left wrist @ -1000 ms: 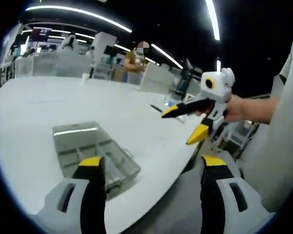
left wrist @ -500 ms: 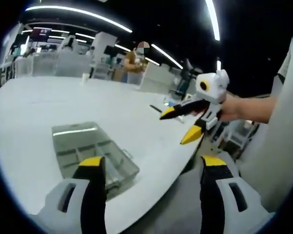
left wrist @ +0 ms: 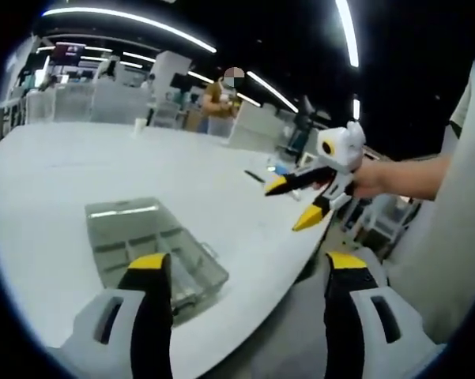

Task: Insert the divider into the dual guide fixture by aligning both edges with the guide slots and pushing it downward to the bottom, including one-sided entry, uneven engagement, binding, and posture correction.

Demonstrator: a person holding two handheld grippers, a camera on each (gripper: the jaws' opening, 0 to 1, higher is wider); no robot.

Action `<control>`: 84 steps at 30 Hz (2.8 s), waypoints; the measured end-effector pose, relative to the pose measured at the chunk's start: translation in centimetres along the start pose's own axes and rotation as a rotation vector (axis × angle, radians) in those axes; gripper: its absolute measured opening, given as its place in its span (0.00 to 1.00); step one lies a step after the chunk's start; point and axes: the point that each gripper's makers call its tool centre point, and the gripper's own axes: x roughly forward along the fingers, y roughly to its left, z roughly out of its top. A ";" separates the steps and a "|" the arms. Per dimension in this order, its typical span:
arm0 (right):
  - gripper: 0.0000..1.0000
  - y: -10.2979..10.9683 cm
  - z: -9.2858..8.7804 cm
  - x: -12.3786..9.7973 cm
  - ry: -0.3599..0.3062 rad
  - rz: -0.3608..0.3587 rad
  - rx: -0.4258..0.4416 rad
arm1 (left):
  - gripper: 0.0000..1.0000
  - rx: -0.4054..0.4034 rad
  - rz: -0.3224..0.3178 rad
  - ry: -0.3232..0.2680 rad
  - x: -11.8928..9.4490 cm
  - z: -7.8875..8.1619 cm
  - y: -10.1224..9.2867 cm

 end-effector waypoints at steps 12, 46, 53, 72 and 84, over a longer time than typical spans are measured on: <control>0.62 -1.7 -2.1 -0.2 0.051 -0.015 -0.006 | 0.77 -0.002 0.009 0.009 -0.1 -0.1 0.3; 0.57 -6.4 -8.0 0.4 0.230 -0.036 -0.094 | 0.76 0.014 0.032 0.041 -0.1 -0.3 0.8; 0.54 -6.9 -9.3 0.6 0.279 -0.022 -0.126 | 0.76 0.011 0.035 0.038 0.0 -0.2 0.8; 0.51 -8.5 -11.6 1.6 0.364 0.024 -0.178 | 0.76 0.021 0.032 0.040 0.3 0.2 0.5; 0.47 -9.4 -12.4 2.2 0.389 0.061 -0.193 | 0.76 0.025 0.037 0.047 0.4 0.2 0.5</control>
